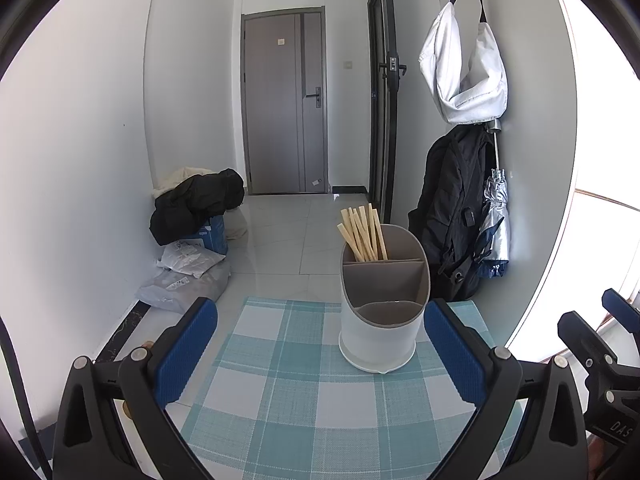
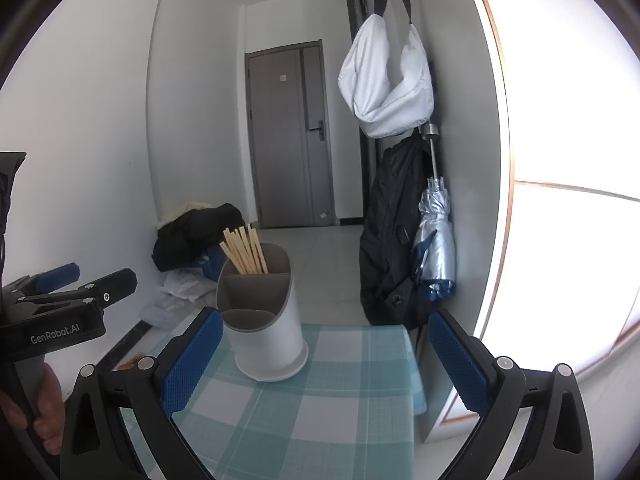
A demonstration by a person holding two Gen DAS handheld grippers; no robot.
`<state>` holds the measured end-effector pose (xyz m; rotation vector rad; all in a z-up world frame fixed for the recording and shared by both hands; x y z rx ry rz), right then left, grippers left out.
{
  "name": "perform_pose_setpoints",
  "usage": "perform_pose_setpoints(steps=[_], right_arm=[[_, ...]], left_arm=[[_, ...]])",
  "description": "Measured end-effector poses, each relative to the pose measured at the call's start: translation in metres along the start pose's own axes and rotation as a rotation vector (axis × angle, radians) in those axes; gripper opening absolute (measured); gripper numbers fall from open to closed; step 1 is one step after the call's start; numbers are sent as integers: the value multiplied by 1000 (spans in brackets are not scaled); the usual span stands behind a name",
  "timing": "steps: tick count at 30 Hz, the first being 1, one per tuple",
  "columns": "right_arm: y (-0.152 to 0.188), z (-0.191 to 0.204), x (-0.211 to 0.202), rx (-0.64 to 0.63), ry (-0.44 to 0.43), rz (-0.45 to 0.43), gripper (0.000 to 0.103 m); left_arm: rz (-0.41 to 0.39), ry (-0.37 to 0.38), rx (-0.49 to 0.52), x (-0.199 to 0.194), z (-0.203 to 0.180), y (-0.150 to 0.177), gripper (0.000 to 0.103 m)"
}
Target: Organize utensils
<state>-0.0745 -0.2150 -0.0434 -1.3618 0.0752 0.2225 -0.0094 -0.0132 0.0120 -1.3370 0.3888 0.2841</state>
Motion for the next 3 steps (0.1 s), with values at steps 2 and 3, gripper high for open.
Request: perform_pose_setpoints(steps=[2, 3], right_arm=[[0, -1, 1, 6, -2, 4, 103], [1, -1, 2, 8, -3, 10, 103]], left_arm=[[-3, 6, -8, 0, 1, 0, 101], [-4, 2, -10, 0, 2, 1, 101]])
Point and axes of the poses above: each gripper's, at about its wrist camera, not at the fingertips, and x roughly the way its jaws point, z to its left, y to its underside, the point moved 2 cm from there along x, roughly the way its jaws point, and after that the axes turned 13 degrees about x, right-handed, at the moved point
